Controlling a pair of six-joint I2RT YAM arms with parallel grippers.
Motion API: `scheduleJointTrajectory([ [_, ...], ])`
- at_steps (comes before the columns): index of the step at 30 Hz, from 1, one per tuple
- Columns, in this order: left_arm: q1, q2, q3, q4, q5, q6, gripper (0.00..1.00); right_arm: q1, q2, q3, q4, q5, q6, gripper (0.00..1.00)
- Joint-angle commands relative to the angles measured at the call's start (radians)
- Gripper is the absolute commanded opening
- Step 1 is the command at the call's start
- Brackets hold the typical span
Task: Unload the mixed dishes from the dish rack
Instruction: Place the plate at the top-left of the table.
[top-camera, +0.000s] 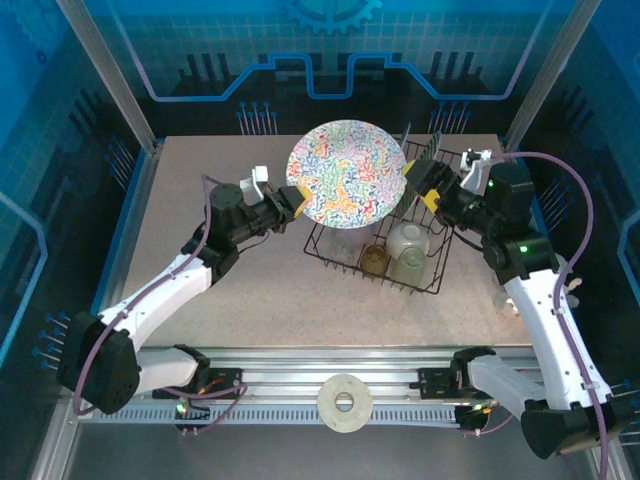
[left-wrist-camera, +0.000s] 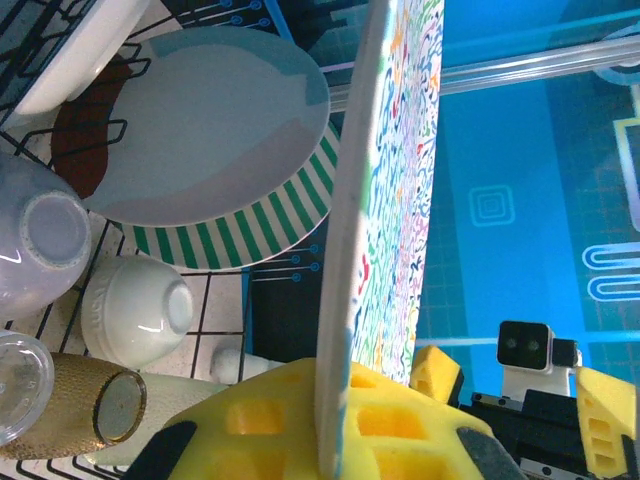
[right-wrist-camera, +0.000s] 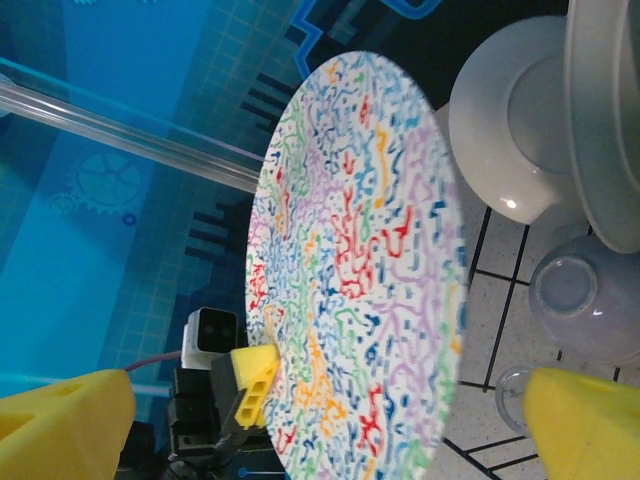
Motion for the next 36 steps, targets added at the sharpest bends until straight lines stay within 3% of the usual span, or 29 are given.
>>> scheduleJointTrajectory([
  [1,0.053,-0.076,0.031,0.041,-0.009,0.000,0.00,0.013,-0.031,-0.015,-0.003,0.039,-0.053,1.00],
  [12,0.401,-0.171,0.011,-0.076,0.043,0.047,0.00,0.009,-0.083,-0.038,-0.051,0.100,-0.097,1.00],
  [15,0.493,-0.157,-0.008,-0.097,0.055,0.066,0.00,0.003,-0.092,-0.024,-0.109,0.158,-0.105,1.00],
  [19,0.600,-0.087,-0.040,-0.065,0.087,0.073,0.00,-0.044,-0.098,-0.021,-0.163,0.134,-0.080,1.00],
  [27,0.708,0.126,-0.048,-0.027,0.158,0.139,0.00,-0.088,-0.143,-0.086,-0.143,0.075,-0.112,1.00],
  [36,0.728,0.365,0.060,-0.047,0.166,0.188,0.00,-0.107,-0.140,-0.139,-0.085,-0.028,-0.100,1.00],
])
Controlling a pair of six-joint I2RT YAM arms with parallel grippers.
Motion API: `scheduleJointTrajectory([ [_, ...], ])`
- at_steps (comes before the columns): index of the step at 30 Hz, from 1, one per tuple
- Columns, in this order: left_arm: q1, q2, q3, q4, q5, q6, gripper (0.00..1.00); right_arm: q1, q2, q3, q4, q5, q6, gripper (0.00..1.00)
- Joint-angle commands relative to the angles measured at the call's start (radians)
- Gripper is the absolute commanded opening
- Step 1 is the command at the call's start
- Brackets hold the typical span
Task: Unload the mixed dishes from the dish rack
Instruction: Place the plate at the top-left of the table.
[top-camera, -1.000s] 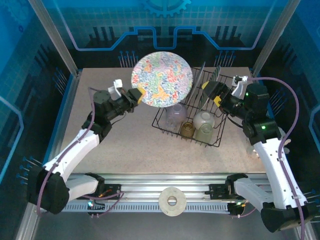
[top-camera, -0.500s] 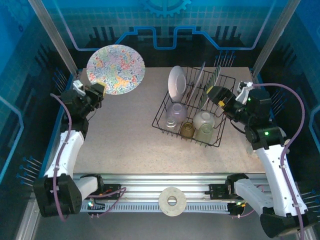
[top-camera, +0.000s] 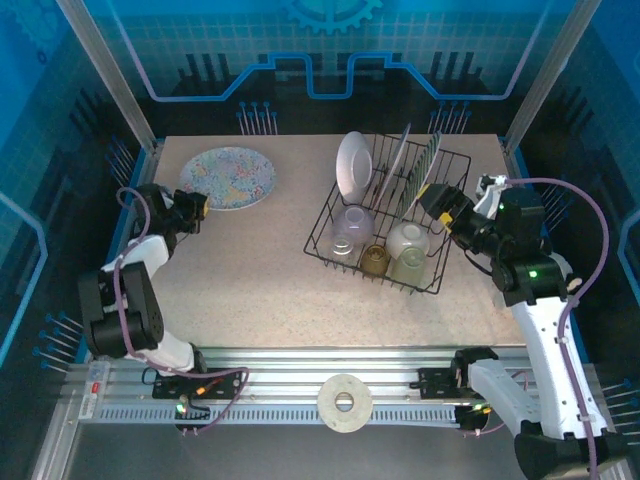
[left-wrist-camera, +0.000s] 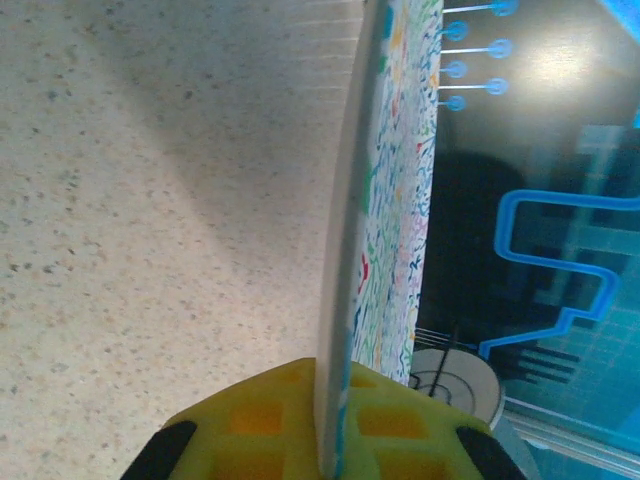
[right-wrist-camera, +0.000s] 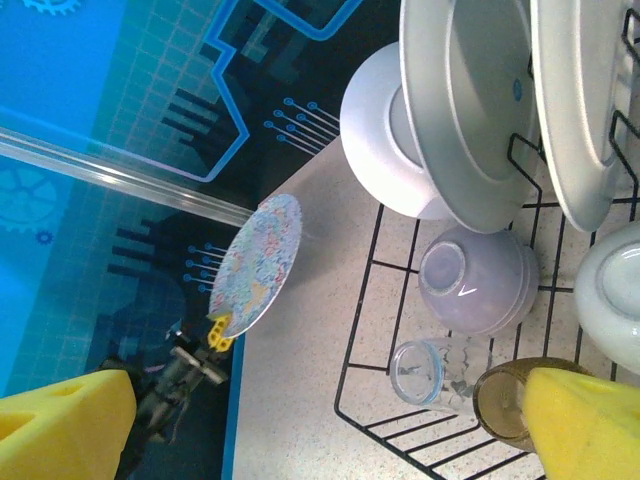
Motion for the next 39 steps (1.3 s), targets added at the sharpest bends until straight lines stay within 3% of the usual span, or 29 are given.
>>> scheduleJointTrajectory([
  [1,0.014,0.056,0.096,0.052,0.051,0.048,0.00,-0.015,-0.005,-0.023,0.041,-0.065,-0.010,1.00],
  [15,0.021,0.405,0.274,0.166,0.112,0.013,0.00,-0.025,-0.019,-0.034,0.005,-0.127,-0.054,1.00],
  [34,0.028,0.630,0.450,0.132,0.068,0.013,0.00,-0.029,-0.093,-0.029,-0.107,-0.101,-0.095,1.00],
  [36,0.028,0.636,0.460,0.127,0.062,0.005,0.04,-0.028,-0.102,-0.033,-0.113,-0.096,-0.095,1.00],
  [39,0.029,0.635,0.467,0.135,0.058,-0.006,0.21,-0.029,-0.112,-0.042,-0.107,-0.096,-0.095,1.00],
])
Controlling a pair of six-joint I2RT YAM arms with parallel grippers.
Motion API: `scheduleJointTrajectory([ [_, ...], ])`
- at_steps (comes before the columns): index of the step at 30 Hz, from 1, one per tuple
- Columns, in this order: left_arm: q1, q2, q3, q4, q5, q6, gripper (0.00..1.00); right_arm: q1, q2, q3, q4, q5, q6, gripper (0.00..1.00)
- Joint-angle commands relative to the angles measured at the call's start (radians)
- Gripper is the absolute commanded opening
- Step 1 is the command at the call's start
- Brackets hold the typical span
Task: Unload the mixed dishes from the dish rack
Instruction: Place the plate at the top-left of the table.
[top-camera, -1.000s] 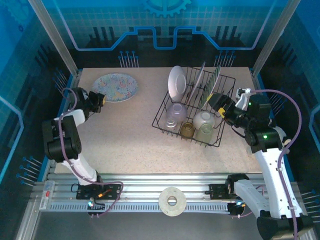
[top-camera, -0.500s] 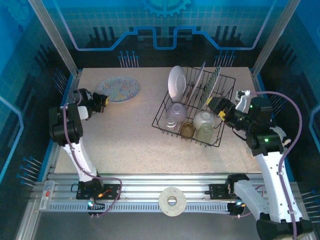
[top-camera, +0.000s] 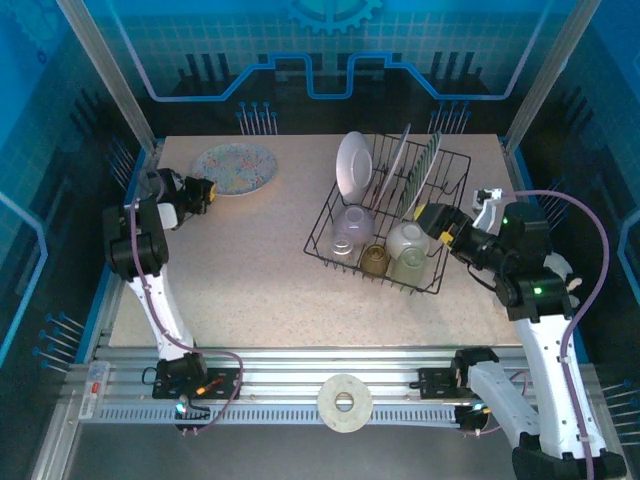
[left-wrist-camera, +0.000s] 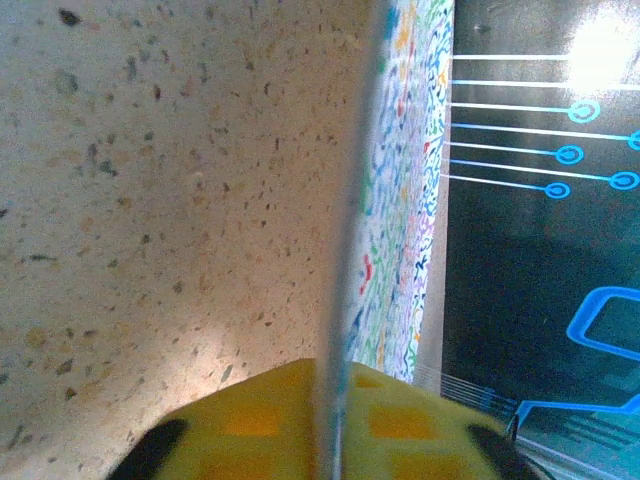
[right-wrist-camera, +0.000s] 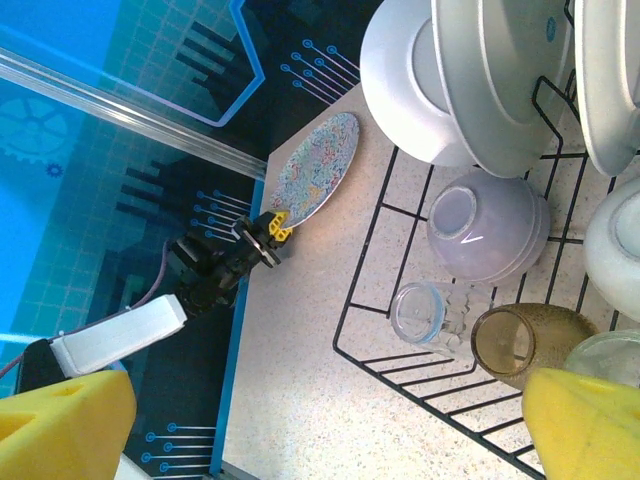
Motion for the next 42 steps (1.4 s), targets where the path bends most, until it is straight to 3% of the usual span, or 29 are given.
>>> scheduleJointTrajectory([
  [1,0.017,0.009,0.027,-0.004,-0.011,-0.021,0.26,-0.016,-0.021,-0.007,-0.019,0.006,-0.017,1.00],
  [6,0.024,-0.029,0.012,-0.029,-0.033,-0.012,0.61,-0.016,-0.016,0.003,-0.022,0.013,-0.023,1.00],
  [10,0.036,-0.085,0.011,-0.114,-0.066,0.026,0.99,-0.015,-0.010,0.022,-0.048,0.042,-0.043,1.00],
  [14,0.043,-0.203,0.031,-0.383,-0.193,0.112,0.99,-0.010,0.013,0.032,-0.045,0.085,-0.026,1.00],
  [21,0.049,-0.356,0.098,-0.868,-0.442,0.217,0.99,0.052,0.113,0.161,-0.184,0.371,-0.123,1.00],
  [23,0.049,-0.420,0.081,-0.912,-0.463,0.231,0.99,0.080,0.152,0.204,-0.220,0.448,-0.150,1.00],
  [31,-0.043,-0.831,-0.157,-0.854,-0.388,0.265,0.99,0.140,0.298,0.283,-0.189,0.589,-0.206,0.99],
  [36,-0.164,-1.047,-0.204,-0.874,-0.241,0.419,0.99,0.153,0.425,0.355,-0.191,0.645,-0.235,0.96],
  [38,-0.202,-1.153,-0.251,-0.883,-0.226,0.442,0.99,0.155,0.472,0.387,-0.195,0.676,-0.253,0.95],
  [42,-0.245,-1.341,-0.376,-0.839,-0.088,0.458,0.99,0.153,0.569,0.456,-0.215,0.726,-0.274,0.92],
])
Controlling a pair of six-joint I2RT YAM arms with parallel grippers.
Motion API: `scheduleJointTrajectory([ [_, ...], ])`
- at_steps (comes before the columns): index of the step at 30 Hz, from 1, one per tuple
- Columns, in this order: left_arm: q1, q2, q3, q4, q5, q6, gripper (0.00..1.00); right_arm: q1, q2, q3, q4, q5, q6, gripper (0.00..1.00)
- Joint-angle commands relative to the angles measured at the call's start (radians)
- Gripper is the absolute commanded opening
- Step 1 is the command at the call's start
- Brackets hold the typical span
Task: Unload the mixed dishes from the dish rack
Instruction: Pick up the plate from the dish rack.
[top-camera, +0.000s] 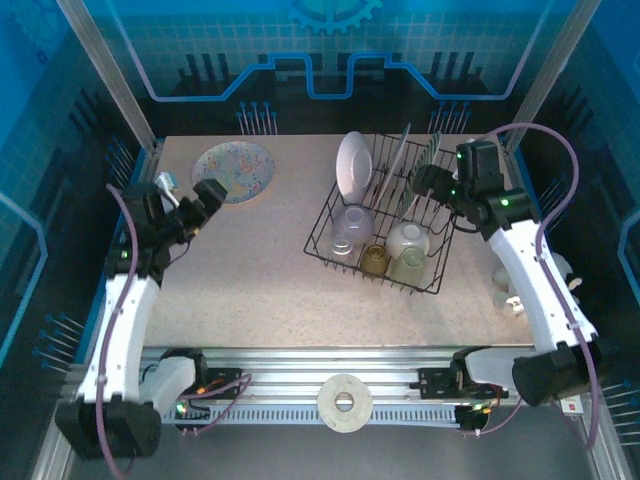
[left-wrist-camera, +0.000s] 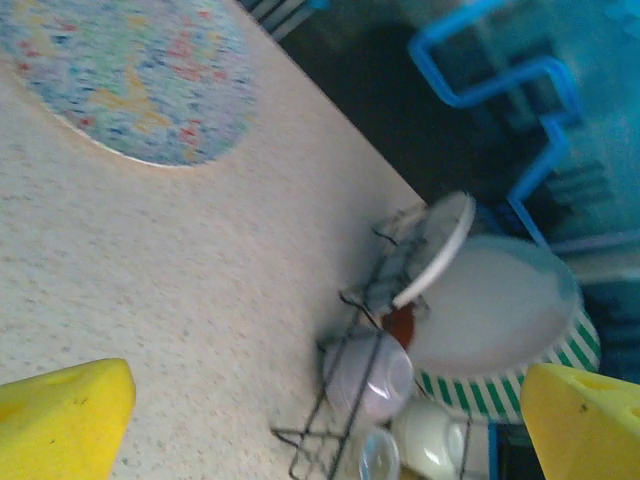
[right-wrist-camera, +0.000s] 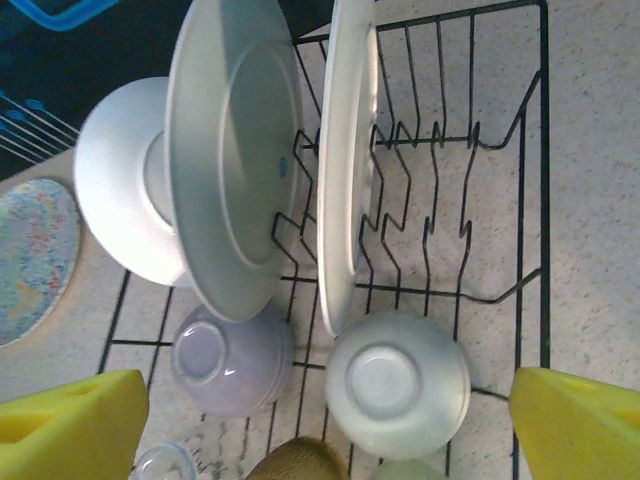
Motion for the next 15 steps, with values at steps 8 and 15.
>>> scheduleJointTrajectory([
  [8,-0.076,-0.306,-0.190,-0.031,0.230,0.126,0.99,0.009,0.218,0.192,-0.068,0.108,0.004,0.79],
  [15,-0.111,-0.331,-0.230,-0.016,0.248,0.188,0.99,0.010,0.338,0.299,-0.129,0.150,0.054,0.65],
])
